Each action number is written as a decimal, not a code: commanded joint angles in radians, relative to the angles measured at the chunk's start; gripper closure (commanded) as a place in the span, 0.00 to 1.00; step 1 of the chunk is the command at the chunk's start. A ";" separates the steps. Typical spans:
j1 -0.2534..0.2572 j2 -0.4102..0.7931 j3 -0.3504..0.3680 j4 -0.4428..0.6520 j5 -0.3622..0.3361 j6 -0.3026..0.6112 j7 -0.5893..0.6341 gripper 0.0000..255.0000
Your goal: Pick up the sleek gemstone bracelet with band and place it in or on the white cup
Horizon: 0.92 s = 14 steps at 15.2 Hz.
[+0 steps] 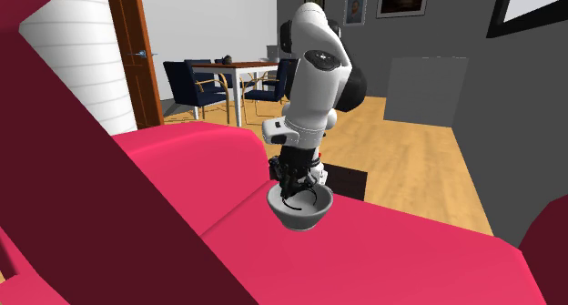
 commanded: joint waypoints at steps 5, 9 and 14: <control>0.000 0.002 0.000 -0.005 -0.002 0.008 0.002 1.00; 0.000 0.002 0.000 -0.005 -0.002 0.008 0.002 0.00; 0.003 -0.002 0.003 0.023 0.004 -0.025 -0.001 0.00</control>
